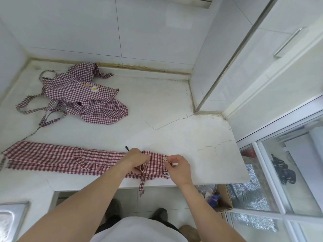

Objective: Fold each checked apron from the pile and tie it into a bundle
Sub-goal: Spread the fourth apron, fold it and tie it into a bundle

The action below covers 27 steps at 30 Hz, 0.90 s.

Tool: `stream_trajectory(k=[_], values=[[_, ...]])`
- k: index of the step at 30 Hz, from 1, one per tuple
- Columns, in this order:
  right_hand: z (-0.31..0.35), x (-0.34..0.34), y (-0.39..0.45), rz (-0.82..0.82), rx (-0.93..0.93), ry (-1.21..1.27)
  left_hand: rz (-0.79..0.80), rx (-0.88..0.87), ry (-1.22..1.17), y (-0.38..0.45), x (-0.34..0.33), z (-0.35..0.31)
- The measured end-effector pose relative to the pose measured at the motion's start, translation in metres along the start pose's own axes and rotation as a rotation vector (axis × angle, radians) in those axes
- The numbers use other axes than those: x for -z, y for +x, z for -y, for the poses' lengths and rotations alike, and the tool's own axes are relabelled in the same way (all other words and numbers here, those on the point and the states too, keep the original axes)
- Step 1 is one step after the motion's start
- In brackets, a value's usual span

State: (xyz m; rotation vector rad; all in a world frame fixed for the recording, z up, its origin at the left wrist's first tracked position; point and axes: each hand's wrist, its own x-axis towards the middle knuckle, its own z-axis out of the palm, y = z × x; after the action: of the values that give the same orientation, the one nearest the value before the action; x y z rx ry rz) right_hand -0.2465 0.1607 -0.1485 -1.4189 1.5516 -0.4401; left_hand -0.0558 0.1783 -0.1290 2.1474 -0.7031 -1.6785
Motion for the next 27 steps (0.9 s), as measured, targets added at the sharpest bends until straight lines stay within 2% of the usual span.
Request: stream_trajectory(k=[2,4,8,10,14,19,24,27], values=[[-0.004,-0.003,-0.001,-0.049,-0.019,-0.024,-0.002,0.0,-0.027,0.0,0.0,0.001],[-0.004,-0.005,-0.003,-0.093,-0.071,-0.045,-0.023,-0.025,0.055,-0.001,-0.001,0.002],[-0.002,-0.004,-0.001,-0.05,-0.204,-0.068,-0.235,-0.153,0.557,-0.002,-0.001,0.003],[-0.002,-0.003,0.001,-0.013,-0.252,-0.079,-0.276,-0.156,0.69,-0.001,0.001,0.004],[-0.001,-0.009,0.009,0.066,-0.291,-0.047,-0.139,-0.12,0.662,0.001,0.011,0.013],[0.006,-0.01,0.012,0.172,-0.389,0.218,-0.09,-0.165,0.579,0.002,0.023,0.024],[0.011,-0.007,0.01,0.224,-0.5,0.326,-0.08,-0.201,0.452,0.003,0.033,0.035],[0.016,-0.009,0.011,0.268,-0.553,0.369,-0.074,-0.225,0.295,0.004,0.038,0.043]])
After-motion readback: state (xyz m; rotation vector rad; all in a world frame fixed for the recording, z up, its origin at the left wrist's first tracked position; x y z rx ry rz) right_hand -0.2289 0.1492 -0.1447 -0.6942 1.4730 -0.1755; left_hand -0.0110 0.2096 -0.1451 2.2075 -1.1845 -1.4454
